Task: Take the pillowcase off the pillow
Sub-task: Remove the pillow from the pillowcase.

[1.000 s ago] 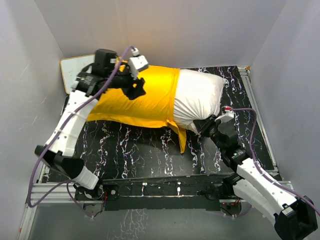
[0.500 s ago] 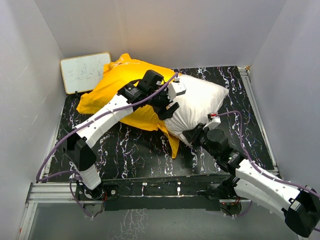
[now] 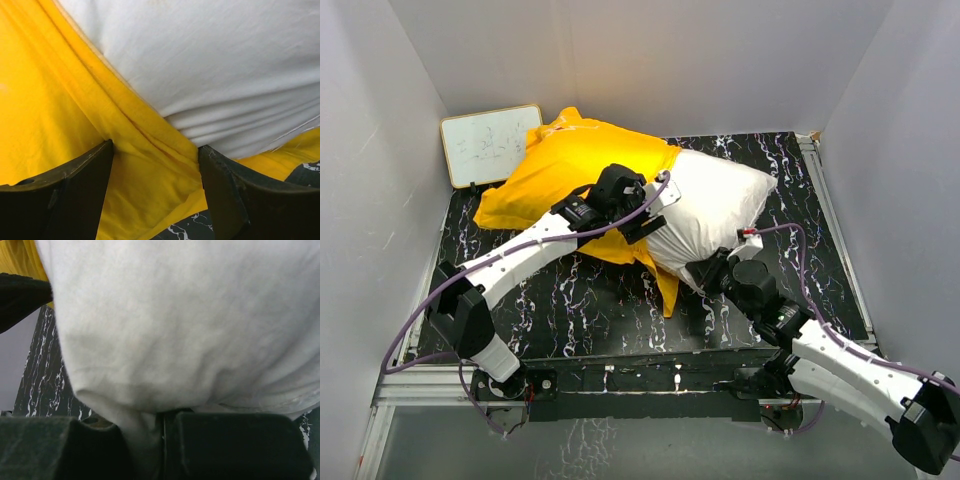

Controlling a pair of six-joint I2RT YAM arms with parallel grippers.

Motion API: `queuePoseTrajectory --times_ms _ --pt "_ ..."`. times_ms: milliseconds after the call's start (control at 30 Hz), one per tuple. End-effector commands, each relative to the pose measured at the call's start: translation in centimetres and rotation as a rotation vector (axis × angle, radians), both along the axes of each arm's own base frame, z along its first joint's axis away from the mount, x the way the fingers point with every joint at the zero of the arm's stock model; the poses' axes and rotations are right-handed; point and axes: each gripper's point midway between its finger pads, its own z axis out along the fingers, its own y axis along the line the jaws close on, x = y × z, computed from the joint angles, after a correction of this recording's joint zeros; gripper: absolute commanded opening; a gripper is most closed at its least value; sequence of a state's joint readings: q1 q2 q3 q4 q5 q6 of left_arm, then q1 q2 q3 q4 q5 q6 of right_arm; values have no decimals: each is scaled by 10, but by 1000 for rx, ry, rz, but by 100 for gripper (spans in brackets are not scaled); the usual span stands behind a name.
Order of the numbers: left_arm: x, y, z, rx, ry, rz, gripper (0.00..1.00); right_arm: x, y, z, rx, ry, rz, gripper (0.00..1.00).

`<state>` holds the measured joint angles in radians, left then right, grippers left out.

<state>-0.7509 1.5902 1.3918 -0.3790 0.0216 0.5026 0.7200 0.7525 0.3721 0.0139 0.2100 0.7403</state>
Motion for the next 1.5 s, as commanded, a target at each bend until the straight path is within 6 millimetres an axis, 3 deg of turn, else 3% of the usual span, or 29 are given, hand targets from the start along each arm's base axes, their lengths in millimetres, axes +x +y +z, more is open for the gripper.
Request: queuePoseTrajectory --times_ms 0,167,300,467,600,833,933,1000,1067,1167,1200,1333,1467 --pt "46 56 11 99 -153 205 67 7 -21 32 42 -49 -133 8" --pt "83 132 19 166 -241 319 63 4 -53 31 27 -60 -260 8" --pt "86 181 8 204 -229 368 60 0 -67 18 25 -34 -328 8" --pt "67 194 -2 224 -207 338 59 -1 -71 9 22 -6 -349 8" --pt "64 205 1 283 -231 326 59 -3 -81 9 0 1 -391 8" --pt "74 254 3 389 -291 363 58 -6 -101 7 -3 22 -482 8" --pt "58 242 -6 302 -172 316 58 -6 -100 5 -11 33 -473 8" --pt "38 219 -1 188 -86 240 58 -5 -99 10 -30 27 -469 8" --pt "14 192 3 68 40 152 58 -1 -99 27 -51 -4 -460 8" --pt "-16 164 11 -52 171 47 56 3 -99 73 -62 -82 -445 9" --pt "-21 159 13 -71 184 28 56 4 -101 85 -63 -93 -449 16" --pt "-41 155 2 -40 213 -46 53 6 -102 124 -98 -97 -450 64" --pt "-66 161 -12 -9 300 -73 53 18 -98 155 -131 -155 -448 91"
